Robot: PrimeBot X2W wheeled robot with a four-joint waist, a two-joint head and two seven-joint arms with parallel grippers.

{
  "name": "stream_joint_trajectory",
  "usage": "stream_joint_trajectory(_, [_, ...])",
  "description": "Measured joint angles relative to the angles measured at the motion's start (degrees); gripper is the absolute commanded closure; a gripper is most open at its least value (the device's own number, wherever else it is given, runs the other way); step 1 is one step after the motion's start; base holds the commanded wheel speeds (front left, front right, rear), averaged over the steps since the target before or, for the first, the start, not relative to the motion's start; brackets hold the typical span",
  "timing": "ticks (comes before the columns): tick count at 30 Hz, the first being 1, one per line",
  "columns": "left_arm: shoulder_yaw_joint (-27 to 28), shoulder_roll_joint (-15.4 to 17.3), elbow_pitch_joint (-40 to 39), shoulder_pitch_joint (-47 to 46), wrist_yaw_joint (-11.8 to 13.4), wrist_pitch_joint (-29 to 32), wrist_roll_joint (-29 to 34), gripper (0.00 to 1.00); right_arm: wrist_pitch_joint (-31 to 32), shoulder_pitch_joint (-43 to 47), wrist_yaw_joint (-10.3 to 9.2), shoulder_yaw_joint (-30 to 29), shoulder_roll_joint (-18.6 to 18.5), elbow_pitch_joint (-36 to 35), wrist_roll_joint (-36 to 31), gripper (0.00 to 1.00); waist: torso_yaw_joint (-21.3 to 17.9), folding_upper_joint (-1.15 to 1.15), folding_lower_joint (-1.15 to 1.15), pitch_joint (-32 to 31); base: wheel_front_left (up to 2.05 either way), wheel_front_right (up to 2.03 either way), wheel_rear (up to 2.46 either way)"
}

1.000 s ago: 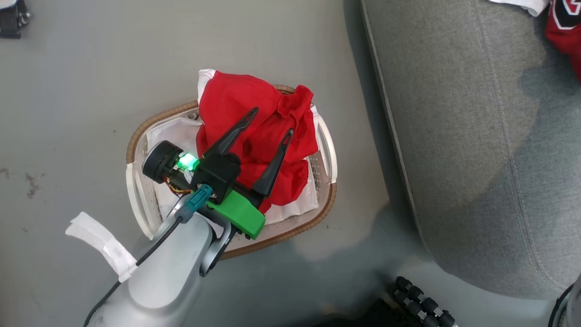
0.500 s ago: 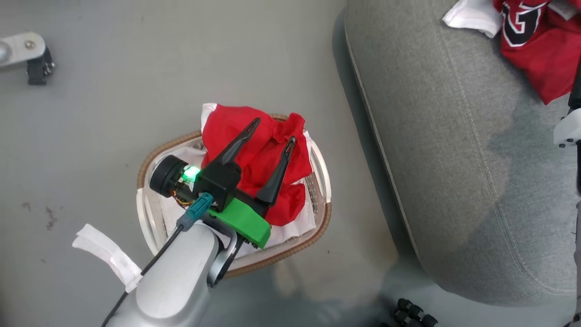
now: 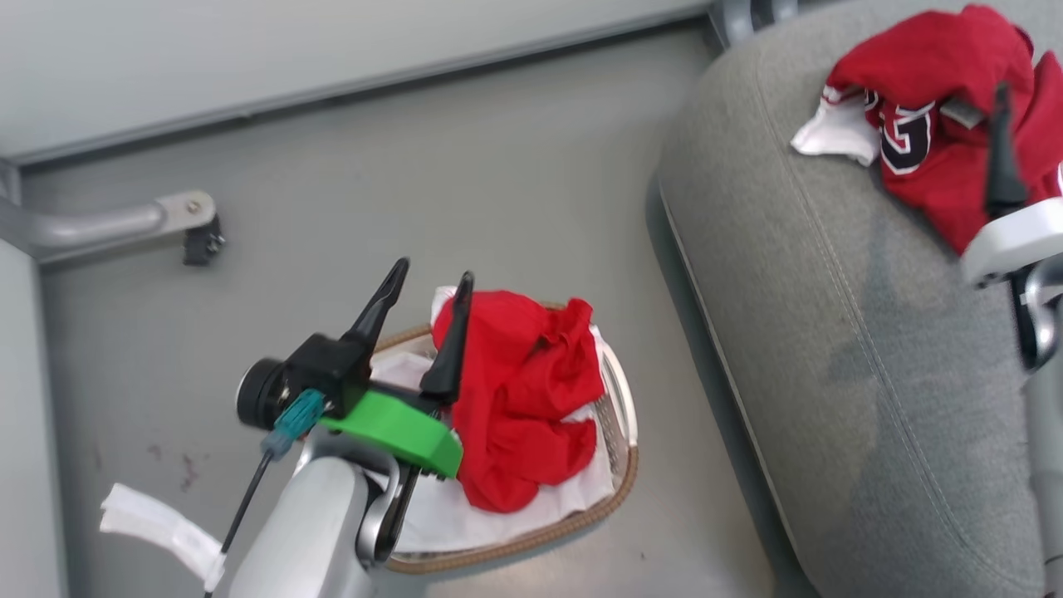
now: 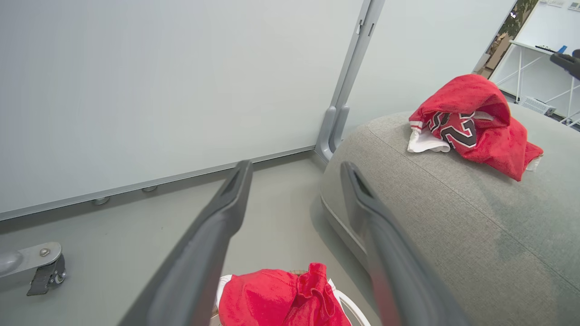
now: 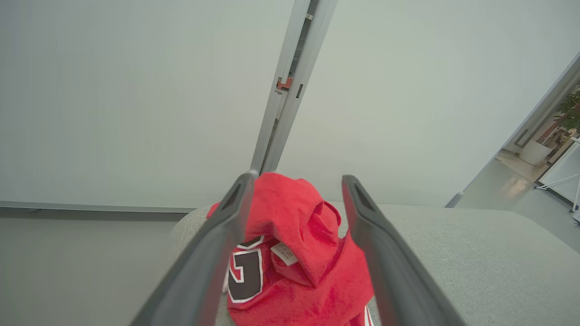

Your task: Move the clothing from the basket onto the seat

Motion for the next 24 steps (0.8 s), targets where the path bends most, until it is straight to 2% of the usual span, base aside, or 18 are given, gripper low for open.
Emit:
stream_joint_trajectory(7, [7.1,-1.1,0.2,5.3,0.1,0.0,0.8,0.0,0.0,2.6,0.0,6.3,3.7,-0.4,2.6,0.0,3.1,0.0,0.0,-6.2,0.0,0.0,0.0])
stream_joint_trajectory(15, [15.1,-1.3,0.1,12.3,0.8,0.0,0.9,0.0,0.0,11.7,0.0,7.2,9.9,-3.5,6.4,0.0,6.8,0.0,0.0,-10.8,0.0,0.0,0.0])
stream_joint_trajectory(21, [18.7,-1.4,-0.7,16.7,0.8,0.0,1.8,0.0,0.0,16.9,0.0,8.4,11.0,-5.9,6.7,0.0,8.3,0.0,0.0,-12.8,0.0,0.0,0.0])
stream_joint_trajectory(24, [18.9,-1.4,-0.8,18.2,0.8,0.0,1.9,0.0,0.0,19.4,0.0,9.4,11.0,-6.0,9.9,0.0,8.7,0.0,0.0,-13.6,0.0,0.0,0.0])
